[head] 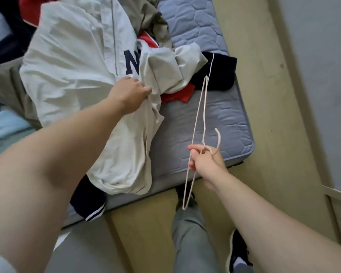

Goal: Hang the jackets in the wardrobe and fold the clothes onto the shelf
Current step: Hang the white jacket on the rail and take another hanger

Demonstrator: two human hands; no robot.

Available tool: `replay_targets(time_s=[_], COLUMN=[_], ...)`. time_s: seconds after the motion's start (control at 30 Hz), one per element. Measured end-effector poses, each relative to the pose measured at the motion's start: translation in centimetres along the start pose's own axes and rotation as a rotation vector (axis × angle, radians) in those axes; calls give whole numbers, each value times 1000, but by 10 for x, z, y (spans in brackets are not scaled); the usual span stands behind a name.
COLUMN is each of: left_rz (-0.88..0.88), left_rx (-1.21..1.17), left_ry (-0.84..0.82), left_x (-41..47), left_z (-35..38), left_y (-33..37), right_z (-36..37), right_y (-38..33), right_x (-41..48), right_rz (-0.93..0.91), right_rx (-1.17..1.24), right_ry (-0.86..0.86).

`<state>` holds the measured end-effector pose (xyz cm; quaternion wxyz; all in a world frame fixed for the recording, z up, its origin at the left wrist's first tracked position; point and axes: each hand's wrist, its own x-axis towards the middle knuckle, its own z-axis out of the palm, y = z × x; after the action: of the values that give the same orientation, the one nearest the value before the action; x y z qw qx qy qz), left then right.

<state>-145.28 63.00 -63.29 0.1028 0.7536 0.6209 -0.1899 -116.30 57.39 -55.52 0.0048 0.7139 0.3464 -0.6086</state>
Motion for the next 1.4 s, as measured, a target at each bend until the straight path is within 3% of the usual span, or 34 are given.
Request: replay_targets(time_s=[0.1,0.23,0.4,0.67,0.87,0.93,1.0,1.23,1.33,1.4], left_rz=[11,-16,-173,-246,-40,0,5,-2,43,59], left_rx=[53,104,-39,-229,-239,-217,-229,-382,-338,-258], left_ry=[24,56,187,412,516,513,491,473,430,441], left_x=[-31,-74,-132,-192,-212,-215,-219,-228,-224,-216], left_z=[-77,-185,-316,-460,-536,-560,-582,-622,-625,-623], left_y=[-1,8,37,94,156,173,186,198,205,204], right_z=[-15,-42,-88,-172,-233,-248,-259,-285,-290,-294], right_y=[-17,-40,-68,-127,-163,-169,-171,-168,-164,-165], right_x=[-37,-99,-182,-289,-332,-341,-348,-354,-353,-352], right_rz=[-132,-206,-414,-694,-924,-956,-963,-960,-916,-893], right_rx=[-75,9,63,95,52,20,-4,-128,-216,-210], right_ry=[33,-37,-44,-15,87,44,1,99,133,242])
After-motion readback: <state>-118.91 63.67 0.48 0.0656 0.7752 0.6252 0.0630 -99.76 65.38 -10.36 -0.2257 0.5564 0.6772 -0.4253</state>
